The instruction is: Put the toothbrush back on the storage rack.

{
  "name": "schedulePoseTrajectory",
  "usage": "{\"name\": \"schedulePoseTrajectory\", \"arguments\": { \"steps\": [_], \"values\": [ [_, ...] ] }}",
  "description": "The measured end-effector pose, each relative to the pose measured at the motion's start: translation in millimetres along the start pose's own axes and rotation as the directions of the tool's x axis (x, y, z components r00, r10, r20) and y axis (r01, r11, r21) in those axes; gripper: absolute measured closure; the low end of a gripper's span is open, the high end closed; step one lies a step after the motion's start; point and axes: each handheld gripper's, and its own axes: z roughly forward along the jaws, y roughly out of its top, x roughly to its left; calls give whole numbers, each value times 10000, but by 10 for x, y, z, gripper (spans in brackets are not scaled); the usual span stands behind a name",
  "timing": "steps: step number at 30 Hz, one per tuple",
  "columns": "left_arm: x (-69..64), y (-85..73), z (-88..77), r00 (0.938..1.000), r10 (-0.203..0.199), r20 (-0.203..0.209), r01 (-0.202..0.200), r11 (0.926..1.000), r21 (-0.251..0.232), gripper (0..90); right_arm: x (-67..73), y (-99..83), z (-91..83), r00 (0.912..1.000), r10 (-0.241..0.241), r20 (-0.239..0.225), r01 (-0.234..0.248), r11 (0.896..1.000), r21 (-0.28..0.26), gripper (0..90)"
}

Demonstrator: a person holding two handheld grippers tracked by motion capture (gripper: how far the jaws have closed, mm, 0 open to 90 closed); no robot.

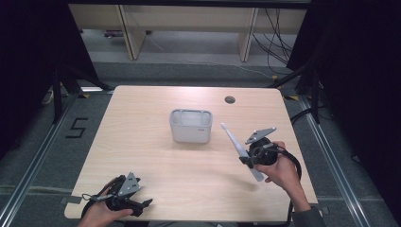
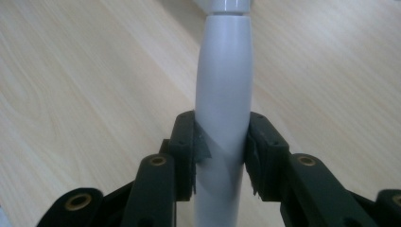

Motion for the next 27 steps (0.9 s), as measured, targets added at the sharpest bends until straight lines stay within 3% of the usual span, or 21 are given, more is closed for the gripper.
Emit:
{"name": "schedulePoseTrajectory", "arguments": {
  "steps": [2,4,6,7,10,11,12,15,17,19,20,21,24,27],
  "values": [
    [15,0,-4,9998,186,-64,-185,9998,85,162,-20,24,-2,9999,61,-83,-64,9993,-376,669],
    [13,2,-3,9999,78,-77,-78,10000,-37,162,-34,57,0,9995,306,-84,-312,9956,-880,669],
    [6,3,-12,9999,69,-78,-70,9999,-73,161,-48,73,-10,9998,192,-68,-197,9949,-990,669],
    [7,3,-12,9999,81,-82,-81,9999,-67,162,-85,102,9,10000,92,23,-87,9873,-1586,669],
    [10,5,-11,9999,64,-116,-65,9999,-96,162,-105,134,0,9996,246,100,-225,9845,-1741,669],
    [6,4,-12,9999,63,-95,-64,9999,-101,162,-98,145,29,9992,380,143,-343,9790,-2007,669],
    [6,2,-13,9999,87,-81,-88,9999,-73,162,-117,163,3,9991,416,114,-389,9833,-1779,669],
    [14,5,-7,9999,87,-84,-88,9999,-72,162,-140,195,33,9982,588,82,-554,9722,-2274,669],
    [4,3,-11,9999,65,-92,-66,9999,-98,162,-148,222,43,9975,701,-26,-688,9705,-2312,669],
    [8,0,-6,10000,44,-84,-44,10000,-75,161,-166,260,57,9976,688,-28,-672,9641,-2570,669],
    [11,2,-7,9999,58,-108,-59,10000,-76,162,-199,281,69,9990,401,190,-329,9568,-2890,669],
    [12,5,-13,9999,82,-121,-83,9999,-91,162,-180,292,66,9974,715,-38,-696,9560,-2849,669],
    [7,2,-11,9999,106,-77,-107,9999,-54,162,-184,375,88,9970,767,-71,-749,9434,-3230,669],
    [13,6,-18,9999,141,-97,-141,9999,-43,162,-195,414,104,9975,694,-120,-694,9393,-3359,669]
  ]
}}
